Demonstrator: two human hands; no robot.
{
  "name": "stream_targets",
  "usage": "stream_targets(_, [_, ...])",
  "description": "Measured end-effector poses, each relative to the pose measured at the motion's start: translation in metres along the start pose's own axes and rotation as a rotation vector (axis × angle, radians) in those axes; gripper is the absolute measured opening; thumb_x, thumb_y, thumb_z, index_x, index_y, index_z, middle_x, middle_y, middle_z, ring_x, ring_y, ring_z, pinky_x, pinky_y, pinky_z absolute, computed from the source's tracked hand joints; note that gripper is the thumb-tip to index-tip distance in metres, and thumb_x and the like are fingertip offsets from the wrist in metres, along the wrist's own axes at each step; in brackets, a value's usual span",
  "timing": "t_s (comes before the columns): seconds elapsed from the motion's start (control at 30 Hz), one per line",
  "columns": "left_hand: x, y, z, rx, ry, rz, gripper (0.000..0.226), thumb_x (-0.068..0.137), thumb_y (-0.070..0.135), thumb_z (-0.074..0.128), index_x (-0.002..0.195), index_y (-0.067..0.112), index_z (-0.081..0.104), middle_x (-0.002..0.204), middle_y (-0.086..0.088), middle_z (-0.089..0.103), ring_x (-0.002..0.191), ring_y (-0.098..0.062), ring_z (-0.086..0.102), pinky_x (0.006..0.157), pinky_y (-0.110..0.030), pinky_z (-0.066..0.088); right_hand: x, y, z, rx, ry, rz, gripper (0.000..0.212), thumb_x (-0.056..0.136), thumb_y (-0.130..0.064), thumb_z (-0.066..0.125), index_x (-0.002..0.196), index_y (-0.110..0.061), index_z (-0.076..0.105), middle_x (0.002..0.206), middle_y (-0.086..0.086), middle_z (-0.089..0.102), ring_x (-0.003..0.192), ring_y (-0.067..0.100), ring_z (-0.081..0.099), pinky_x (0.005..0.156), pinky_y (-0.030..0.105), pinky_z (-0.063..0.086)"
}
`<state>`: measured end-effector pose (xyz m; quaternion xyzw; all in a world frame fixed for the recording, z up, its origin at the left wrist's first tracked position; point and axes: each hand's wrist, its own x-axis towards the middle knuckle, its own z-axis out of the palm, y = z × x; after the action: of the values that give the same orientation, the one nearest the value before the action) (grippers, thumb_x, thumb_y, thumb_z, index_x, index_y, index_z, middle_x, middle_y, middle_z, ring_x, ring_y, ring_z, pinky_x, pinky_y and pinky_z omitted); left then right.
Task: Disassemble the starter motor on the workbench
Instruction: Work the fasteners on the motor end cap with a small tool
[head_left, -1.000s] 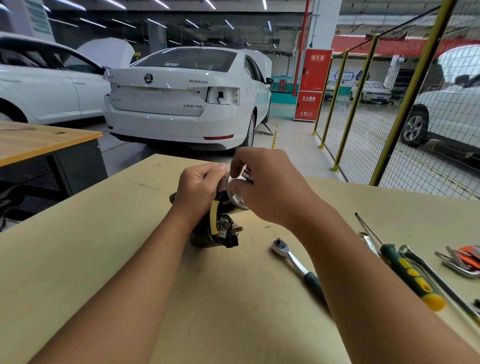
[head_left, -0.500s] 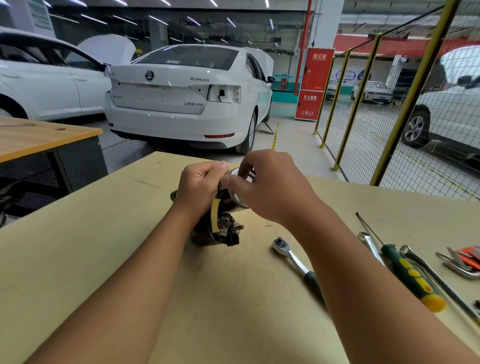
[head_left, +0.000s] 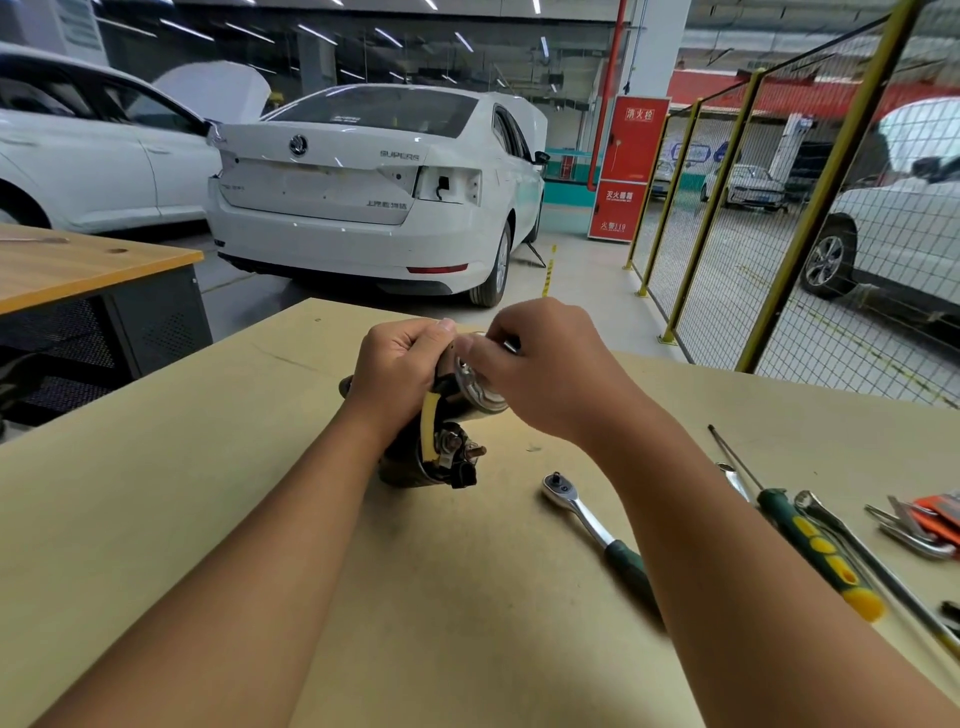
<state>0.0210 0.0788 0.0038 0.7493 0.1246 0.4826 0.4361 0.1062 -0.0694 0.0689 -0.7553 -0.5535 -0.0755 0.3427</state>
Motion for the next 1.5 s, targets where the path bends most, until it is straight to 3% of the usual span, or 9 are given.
stream_targets(0.13, [0.0008, -0.0020, 0.0005, -0.012, -0.004, -0.001, 0.048, 0.101, 0.027, 0.053, 0.054, 0.019, 0.043, 0.053, 0.008, 0.036, 0.055, -0.011, 0.034, 0.054, -0.026, 0.031, -0.0004, -0.0006, -0.0037, -0.005, -0.035, -0.036, 0.027, 0.094, -0.038, 0.067, 0.075, -0.020, 0.061, 0.069, -0.006, 0.054, 0.064, 0.011, 0.047, 0.052, 0.027, 0.031])
stream_targets(0.3, [0.0009, -0.0034, 0.0010, -0.007, -0.002, 0.007, 0.053, 0.103, 0.023, 0.053, 0.051, 0.027, 0.047, 0.051, 0.010, 0.037, 0.054, -0.009, 0.035, 0.053, -0.022, 0.034, -0.0016, 0.0003, -0.0059, 0.020, -0.013, -0.057, 0.014, 0.085, -0.033, 0.075, 0.082, -0.026, 0.063, 0.079, -0.016, 0.055, 0.080, 0.009, 0.054, 0.059, 0.022, 0.041])
stream_targets(0.47, [0.0012, -0.0066, 0.0001, -0.015, -0.003, -0.005, 0.048, 0.099, 0.032, 0.052, 0.062, 0.002, 0.051, 0.055, -0.002, 0.040, 0.058, -0.012, 0.041, 0.056, -0.029, 0.039, -0.0034, 0.0011, 0.0008, 0.011, -0.010, -0.038, 0.034, 0.092, -0.048, 0.066, 0.078, -0.017, 0.066, 0.068, -0.006, 0.057, 0.066, 0.010, 0.053, 0.055, 0.031, 0.039])
stream_targets(0.67, [0.0020, -0.0054, 0.0009, -0.005, -0.003, 0.002, 0.051, 0.100, 0.029, 0.053, 0.049, 0.029, 0.048, 0.051, 0.013, 0.037, 0.053, -0.007, 0.035, 0.053, -0.023, 0.033, -0.0031, 0.0002, -0.0016, 0.013, -0.019, -0.059, 0.010, 0.090, -0.032, 0.072, 0.086, -0.024, 0.067, 0.085, -0.010, 0.059, 0.082, 0.014, 0.057, 0.062, 0.032, 0.045])
stream_targets(0.9, [0.0023, -0.0074, 0.0000, 0.001, -0.001, 0.010, 0.047, 0.100, 0.030, 0.052, 0.056, 0.013, 0.047, 0.053, 0.007, 0.036, 0.054, -0.009, 0.035, 0.053, -0.023, 0.033, -0.0030, 0.0011, 0.0012, 0.023, 0.009, -0.036, 0.035, 0.097, -0.046, 0.061, 0.082, -0.015, 0.068, 0.073, 0.000, 0.062, 0.068, 0.018, 0.057, 0.058, 0.038, 0.047])
stream_targets(1.0, [0.0021, -0.0072, 0.0008, -0.008, 0.000, 0.003, 0.048, 0.101, 0.028, 0.053, 0.055, 0.019, 0.045, 0.052, 0.010, 0.035, 0.053, -0.008, 0.034, 0.052, -0.023, 0.032, -0.0022, 0.0002, -0.0002, 0.019, -0.002, -0.046, 0.030, 0.096, -0.039, 0.065, 0.076, -0.016, 0.062, 0.069, -0.005, 0.054, 0.062, 0.011, 0.049, 0.052, 0.029, 0.033])
stream_targets(1.3, [0.0016, -0.0053, 0.0019, -0.005, -0.001, 0.020, 0.052, 0.101, 0.030, 0.053, 0.049, 0.032, 0.049, 0.049, 0.017, 0.037, 0.050, -0.003, 0.033, 0.051, -0.016, 0.031, -0.0034, 0.0028, -0.0054, 0.027, -0.037, -0.101, 0.009, 0.090, -0.024, 0.071, 0.092, -0.029, 0.064, 0.086, -0.015, 0.053, 0.081, 0.009, 0.052, 0.060, 0.021, 0.037])
stream_targets(1.4, [0.0015, -0.0055, 0.0011, 0.005, -0.006, 0.019, 0.053, 0.102, 0.029, 0.052, 0.049, 0.034, 0.052, 0.049, 0.017, 0.038, 0.050, -0.002, 0.035, 0.051, -0.014, 0.032, -0.0048, 0.0022, -0.0035, 0.051, -0.016, -0.102, 0.009, 0.092, -0.034, 0.069, 0.096, -0.029, 0.064, 0.084, -0.016, 0.055, 0.082, 0.008, 0.055, 0.062, 0.027, 0.045])
stream_targets(1.5, [0.0023, -0.0063, 0.0009, 0.000, -0.006, 0.008, 0.051, 0.102, 0.030, 0.053, 0.051, 0.031, 0.052, 0.051, 0.014, 0.037, 0.052, -0.004, 0.035, 0.051, -0.018, 0.033, -0.0058, 0.0023, 0.0005, -0.040, 0.018, -0.084, 0.029, 0.095, -0.050, 0.061, 0.087, -0.022, 0.062, 0.076, -0.010, 0.057, 0.077, 0.017, 0.056, 0.062, 0.038, 0.050])
